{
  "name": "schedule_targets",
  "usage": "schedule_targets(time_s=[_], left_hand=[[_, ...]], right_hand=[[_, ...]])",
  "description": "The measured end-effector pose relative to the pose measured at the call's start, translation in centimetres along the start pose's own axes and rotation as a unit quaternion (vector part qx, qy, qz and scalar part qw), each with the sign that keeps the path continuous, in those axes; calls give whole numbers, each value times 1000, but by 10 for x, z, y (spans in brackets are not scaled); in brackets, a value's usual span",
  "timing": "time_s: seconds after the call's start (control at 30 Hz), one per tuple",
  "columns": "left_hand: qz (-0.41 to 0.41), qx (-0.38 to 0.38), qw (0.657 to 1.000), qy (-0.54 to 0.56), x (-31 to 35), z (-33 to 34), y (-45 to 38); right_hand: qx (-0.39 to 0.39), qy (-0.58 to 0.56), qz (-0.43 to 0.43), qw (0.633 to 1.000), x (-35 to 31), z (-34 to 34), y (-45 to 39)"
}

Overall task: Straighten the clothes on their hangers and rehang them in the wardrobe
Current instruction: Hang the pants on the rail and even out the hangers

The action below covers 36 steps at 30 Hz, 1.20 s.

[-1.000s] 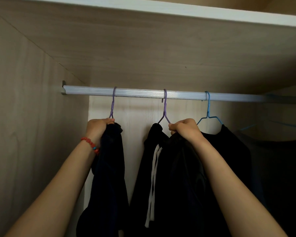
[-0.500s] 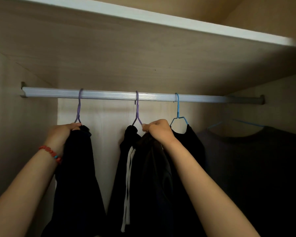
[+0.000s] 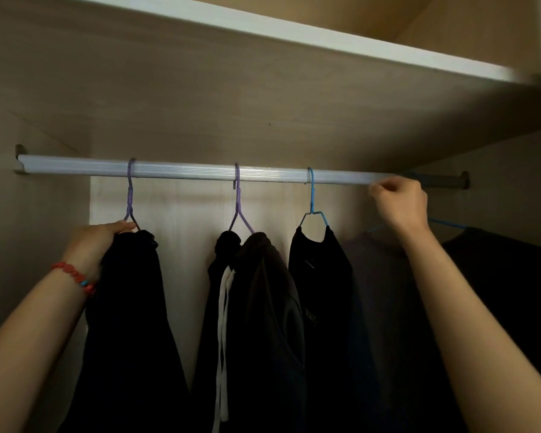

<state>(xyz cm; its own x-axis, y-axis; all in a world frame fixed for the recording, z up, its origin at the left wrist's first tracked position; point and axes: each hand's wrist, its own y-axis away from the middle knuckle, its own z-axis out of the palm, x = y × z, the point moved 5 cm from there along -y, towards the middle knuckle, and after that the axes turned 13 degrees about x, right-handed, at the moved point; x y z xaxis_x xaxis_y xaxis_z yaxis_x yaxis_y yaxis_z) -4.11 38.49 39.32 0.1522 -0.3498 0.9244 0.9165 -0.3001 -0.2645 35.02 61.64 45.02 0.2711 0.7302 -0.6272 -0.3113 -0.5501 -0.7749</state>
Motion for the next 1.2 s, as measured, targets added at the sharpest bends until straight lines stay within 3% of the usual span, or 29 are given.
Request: schedule_targets(time_s=[0.27, 0.47, 0.53, 0.6, 0.67, 0.8, 0.93, 1.03, 1.2], left_hand=[[5, -17, 999, 31, -12, 5, 2], [24, 37, 997, -64, 3, 11, 10], [87, 79, 981, -155, 15, 10, 17], [199, 140, 935, -260, 32, 10, 29], [307, 160, 890, -296, 51, 19, 52], [421, 59, 869, -253, 77, 69, 108], [507, -45, 823, -252, 85, 138, 164], [486, -107, 812, -306, 74, 192, 178], [376, -173, 788, -455, 46, 254, 174]], right_hand=[[-37, 176, 5, 984, 79, 5, -52], [-51, 316, -47, 946, 112, 4, -73], [-56, 344, -54, 936, 119, 2, -75], [-59, 366, -61, 927, 127, 0, -78], [-58, 376, -62, 923, 133, -3, -79], [-70, 383, -49, 920, 142, -8, -78], [-75, 391, -45, 916, 148, -11, -76], [-76, 393, -32, 916, 145, -12, -73], [-90, 411, -35, 907, 137, -11, -72]])
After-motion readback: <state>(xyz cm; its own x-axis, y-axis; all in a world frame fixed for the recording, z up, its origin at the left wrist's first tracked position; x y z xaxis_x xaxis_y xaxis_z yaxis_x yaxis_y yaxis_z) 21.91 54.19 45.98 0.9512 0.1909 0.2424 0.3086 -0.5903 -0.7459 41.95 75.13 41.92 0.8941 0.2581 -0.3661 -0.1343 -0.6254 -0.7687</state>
